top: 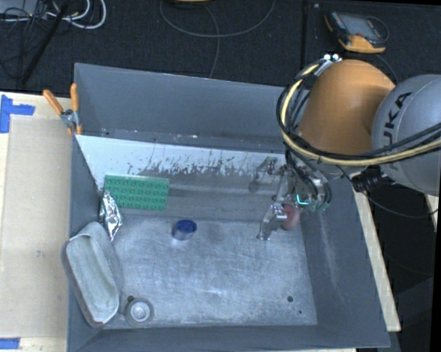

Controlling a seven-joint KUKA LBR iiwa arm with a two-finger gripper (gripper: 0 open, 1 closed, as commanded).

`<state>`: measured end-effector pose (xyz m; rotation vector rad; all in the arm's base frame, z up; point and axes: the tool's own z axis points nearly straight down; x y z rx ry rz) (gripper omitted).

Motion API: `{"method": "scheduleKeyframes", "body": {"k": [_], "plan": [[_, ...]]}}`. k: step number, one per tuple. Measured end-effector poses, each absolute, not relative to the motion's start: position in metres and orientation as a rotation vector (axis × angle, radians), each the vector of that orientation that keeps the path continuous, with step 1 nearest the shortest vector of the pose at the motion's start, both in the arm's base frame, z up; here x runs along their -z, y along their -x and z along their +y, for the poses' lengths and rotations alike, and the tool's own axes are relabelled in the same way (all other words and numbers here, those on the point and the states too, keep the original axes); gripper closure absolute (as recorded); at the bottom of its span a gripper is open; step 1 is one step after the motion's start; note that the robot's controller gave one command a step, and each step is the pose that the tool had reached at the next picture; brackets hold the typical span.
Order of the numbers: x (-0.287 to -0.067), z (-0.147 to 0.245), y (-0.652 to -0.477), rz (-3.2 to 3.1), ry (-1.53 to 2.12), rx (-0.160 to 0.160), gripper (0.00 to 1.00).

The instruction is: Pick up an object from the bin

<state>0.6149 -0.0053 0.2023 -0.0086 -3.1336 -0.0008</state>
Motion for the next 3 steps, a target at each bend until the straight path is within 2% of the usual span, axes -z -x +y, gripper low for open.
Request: {"method": "scheduleKeyframes", "body": {"k": [1,2,3], "plan": [[-0.123,0.036,-0.617,-3.130,-0.141,0.003,0.00],[-0.072,0.107,-0.621,-3.137,-0.220,0.001,0.00],[-0.076,0.051,-0.562,-3.075,-0.626,-0.002,0.00]]}}
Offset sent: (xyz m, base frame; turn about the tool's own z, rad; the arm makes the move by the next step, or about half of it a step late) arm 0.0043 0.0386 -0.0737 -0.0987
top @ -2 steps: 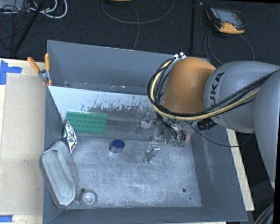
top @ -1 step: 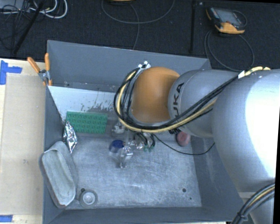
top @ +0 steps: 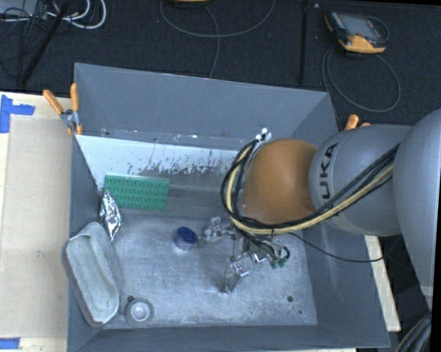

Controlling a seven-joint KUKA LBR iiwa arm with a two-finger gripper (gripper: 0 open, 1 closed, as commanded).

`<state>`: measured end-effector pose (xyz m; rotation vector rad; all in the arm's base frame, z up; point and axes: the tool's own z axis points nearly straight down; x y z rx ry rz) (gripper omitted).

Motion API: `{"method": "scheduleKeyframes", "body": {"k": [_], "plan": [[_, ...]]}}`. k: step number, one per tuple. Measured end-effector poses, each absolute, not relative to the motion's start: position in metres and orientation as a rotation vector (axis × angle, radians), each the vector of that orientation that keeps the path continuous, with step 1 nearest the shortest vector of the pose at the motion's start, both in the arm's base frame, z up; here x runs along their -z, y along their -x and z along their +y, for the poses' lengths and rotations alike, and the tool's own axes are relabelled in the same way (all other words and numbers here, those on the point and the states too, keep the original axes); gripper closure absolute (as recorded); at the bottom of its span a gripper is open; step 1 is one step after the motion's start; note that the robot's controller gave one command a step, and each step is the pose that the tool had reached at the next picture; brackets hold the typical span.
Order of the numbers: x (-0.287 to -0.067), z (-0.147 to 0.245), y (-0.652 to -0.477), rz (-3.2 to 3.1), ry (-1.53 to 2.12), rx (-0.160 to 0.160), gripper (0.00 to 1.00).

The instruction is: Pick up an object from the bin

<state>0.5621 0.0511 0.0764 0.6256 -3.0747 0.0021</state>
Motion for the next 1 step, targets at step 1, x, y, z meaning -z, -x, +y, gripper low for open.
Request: {"method": "scheduleKeyframes", "body": {"k": [1], "plan": [[-0.0792,0.0802,-0.6051,-3.103,-0.516,0.003,0.00]]}}
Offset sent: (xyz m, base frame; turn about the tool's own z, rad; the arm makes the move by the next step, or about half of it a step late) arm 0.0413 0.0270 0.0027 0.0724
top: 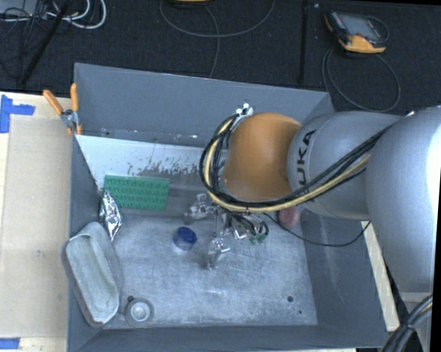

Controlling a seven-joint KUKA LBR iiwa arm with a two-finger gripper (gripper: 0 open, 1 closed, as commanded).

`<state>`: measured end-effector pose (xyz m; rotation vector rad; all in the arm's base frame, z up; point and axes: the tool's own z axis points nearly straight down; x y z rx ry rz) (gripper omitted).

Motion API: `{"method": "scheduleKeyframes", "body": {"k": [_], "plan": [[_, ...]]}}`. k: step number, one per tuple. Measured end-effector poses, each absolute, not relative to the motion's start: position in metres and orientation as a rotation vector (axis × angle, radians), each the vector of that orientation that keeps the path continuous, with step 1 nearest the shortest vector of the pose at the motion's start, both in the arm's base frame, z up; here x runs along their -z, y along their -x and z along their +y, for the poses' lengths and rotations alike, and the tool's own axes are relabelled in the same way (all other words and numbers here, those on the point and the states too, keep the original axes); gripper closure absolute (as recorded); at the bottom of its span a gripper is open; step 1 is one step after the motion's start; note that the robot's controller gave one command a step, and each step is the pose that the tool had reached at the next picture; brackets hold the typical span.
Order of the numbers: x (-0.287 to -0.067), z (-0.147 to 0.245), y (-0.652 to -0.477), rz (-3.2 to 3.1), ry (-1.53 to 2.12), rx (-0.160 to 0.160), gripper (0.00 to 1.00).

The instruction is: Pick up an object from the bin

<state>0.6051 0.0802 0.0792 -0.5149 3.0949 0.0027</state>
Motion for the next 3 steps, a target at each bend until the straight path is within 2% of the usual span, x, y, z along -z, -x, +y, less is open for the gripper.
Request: {"method": "scheduleKeyframes", "body": {"k": [1,2,3], "plan": [[-0.074,0.110,-0.599,3.085,0.571,0.004,0.00],[-0.077,0.109,-0.601,3.083,0.564,0.004,1.00],[-0.254,0.120,-0.597,3.054,0.692,0.000,1.00]]}}
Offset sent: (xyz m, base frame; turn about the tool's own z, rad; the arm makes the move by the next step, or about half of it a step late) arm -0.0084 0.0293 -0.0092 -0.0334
